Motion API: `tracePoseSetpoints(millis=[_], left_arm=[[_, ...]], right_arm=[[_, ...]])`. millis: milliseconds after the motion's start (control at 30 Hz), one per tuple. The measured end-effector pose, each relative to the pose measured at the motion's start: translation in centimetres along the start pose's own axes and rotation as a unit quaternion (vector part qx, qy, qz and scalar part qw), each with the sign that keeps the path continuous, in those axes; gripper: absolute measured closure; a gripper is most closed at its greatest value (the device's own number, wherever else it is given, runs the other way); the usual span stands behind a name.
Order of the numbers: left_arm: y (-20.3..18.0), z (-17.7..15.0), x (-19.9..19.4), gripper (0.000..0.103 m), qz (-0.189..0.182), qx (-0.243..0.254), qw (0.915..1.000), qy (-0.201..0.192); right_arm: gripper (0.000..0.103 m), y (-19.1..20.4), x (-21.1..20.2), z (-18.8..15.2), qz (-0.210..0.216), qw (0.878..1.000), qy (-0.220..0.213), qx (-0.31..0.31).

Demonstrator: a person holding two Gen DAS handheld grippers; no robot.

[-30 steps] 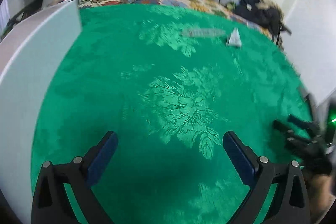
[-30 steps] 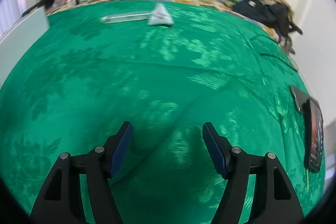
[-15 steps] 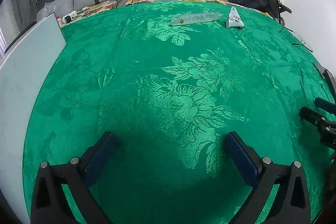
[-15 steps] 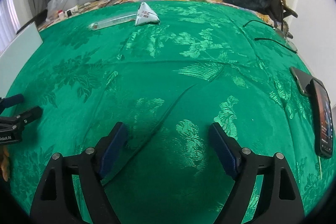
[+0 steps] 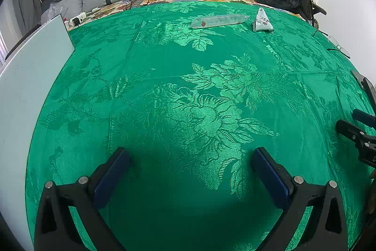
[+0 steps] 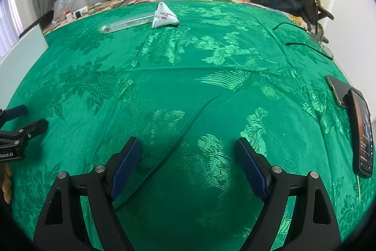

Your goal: Organize snacks

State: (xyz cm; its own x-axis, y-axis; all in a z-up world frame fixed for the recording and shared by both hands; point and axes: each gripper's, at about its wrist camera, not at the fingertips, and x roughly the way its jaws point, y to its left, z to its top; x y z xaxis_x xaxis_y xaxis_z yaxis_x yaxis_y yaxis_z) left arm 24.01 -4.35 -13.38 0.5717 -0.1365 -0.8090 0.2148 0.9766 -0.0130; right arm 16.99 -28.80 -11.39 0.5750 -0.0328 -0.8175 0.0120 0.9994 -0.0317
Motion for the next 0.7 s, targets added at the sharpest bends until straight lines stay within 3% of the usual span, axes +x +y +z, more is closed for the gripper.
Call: tracePoseSetpoints(millis=[700], left_arm=[[0.01, 0.07, 0.02, 0.000, 0.000, -0.001, 1.0000, 0.000]], right_arm=[[0.016, 0.02, -0.07, -0.01, 0.000, 1.000, 0.000, 0.000]])
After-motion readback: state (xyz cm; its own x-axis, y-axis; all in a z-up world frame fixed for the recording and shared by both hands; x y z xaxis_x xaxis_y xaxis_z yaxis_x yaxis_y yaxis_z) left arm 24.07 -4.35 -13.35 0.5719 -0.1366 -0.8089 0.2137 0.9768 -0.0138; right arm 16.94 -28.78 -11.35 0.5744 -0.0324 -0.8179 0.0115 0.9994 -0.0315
